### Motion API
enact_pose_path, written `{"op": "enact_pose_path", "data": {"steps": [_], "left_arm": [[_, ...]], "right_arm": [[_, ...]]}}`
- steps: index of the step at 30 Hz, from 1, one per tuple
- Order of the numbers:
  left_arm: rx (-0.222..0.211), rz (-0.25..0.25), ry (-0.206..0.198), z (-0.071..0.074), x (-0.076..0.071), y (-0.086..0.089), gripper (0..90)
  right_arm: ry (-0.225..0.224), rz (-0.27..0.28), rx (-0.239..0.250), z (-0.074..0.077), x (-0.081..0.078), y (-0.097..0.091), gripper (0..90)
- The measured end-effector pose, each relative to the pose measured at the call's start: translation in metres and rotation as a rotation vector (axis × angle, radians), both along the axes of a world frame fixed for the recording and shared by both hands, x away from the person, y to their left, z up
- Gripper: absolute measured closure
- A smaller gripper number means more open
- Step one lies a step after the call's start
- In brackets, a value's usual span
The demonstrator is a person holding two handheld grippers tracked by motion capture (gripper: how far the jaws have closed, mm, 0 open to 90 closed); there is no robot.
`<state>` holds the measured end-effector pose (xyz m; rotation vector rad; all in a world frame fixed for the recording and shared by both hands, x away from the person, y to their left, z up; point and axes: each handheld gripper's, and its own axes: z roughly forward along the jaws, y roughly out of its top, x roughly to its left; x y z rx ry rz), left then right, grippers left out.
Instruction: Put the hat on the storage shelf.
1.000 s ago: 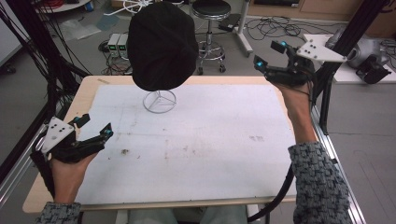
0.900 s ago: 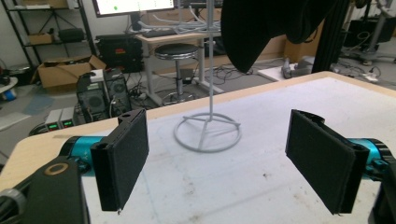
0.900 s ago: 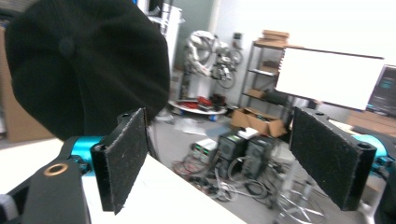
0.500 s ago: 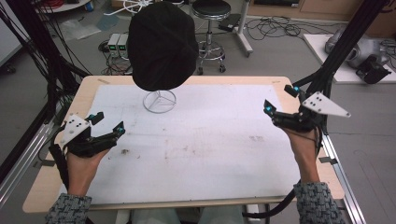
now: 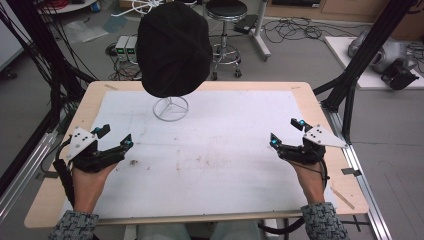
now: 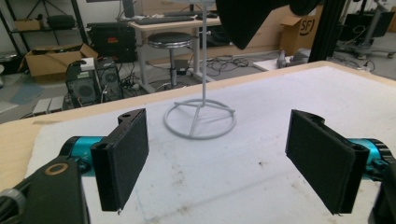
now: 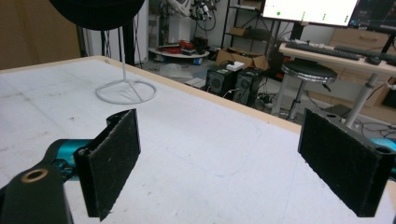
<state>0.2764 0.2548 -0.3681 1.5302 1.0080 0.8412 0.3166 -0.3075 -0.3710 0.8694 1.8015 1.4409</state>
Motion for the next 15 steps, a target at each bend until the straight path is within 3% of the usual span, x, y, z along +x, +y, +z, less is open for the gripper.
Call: {"op": "enact_pose_path", "data": {"steps": [5,15], "left_arm": [[0.005,0.016,0.006,-0.0032,-0.0019,0.0016,21.6],[0.018,0.007,0.010,-0.0047,-0.0013,-0.0036,21.6]], "right_arm": [[0.012,-0.014,0.023,-0.0018,0.0042,-0.0068,12.2],[0.030,-0.014,0.002,-0.0078,0.0038,-0.0074,12.2]]}}
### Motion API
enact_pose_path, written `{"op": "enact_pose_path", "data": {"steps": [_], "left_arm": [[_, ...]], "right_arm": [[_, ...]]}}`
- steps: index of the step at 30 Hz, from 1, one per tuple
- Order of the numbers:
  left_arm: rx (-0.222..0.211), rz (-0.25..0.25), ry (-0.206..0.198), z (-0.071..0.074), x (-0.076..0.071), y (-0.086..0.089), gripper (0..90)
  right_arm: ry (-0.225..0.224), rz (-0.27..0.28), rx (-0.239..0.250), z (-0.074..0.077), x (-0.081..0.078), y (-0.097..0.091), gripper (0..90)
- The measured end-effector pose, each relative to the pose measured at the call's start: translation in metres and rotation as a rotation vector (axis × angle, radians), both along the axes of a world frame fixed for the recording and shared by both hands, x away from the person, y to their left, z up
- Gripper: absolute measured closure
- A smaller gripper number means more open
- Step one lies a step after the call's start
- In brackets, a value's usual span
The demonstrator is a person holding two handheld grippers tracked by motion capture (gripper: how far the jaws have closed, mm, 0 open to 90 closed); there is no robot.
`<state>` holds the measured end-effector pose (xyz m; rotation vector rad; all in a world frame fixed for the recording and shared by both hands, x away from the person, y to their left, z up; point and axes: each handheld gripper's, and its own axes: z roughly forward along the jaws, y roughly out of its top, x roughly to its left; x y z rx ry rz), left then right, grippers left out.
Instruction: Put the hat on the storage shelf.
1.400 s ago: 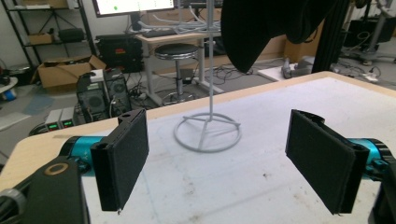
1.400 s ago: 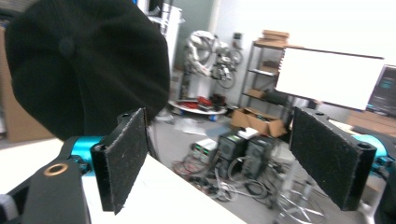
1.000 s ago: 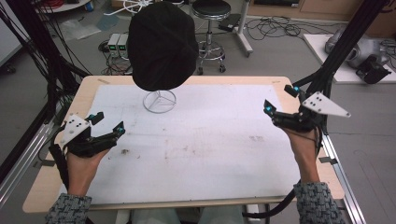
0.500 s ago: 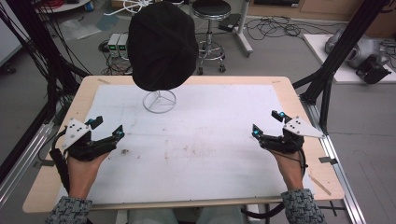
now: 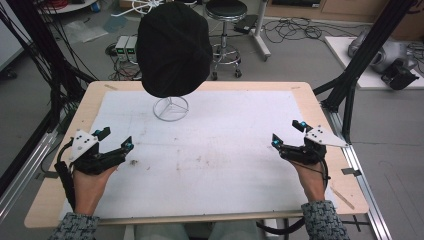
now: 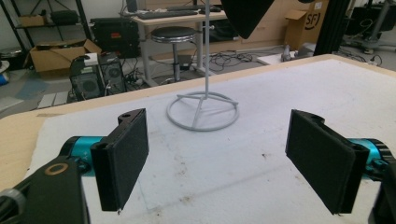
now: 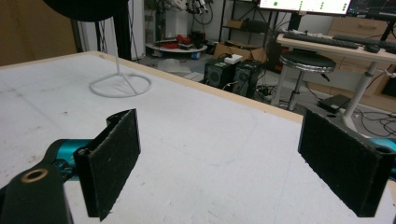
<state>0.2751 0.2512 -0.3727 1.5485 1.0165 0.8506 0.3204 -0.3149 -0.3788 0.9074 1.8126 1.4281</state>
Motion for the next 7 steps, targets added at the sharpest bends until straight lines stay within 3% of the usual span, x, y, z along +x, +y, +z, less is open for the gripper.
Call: {"op": "enact_pose_path", "data": {"steps": [7], "left_arm": [[0.004,-0.006,0.007,-0.0012,0.0021,-0.0018,21.5]], "right_arm": [[0.011,-0.008,0.005,-0.0040,0.0001,-0.0048,12.2]]}}
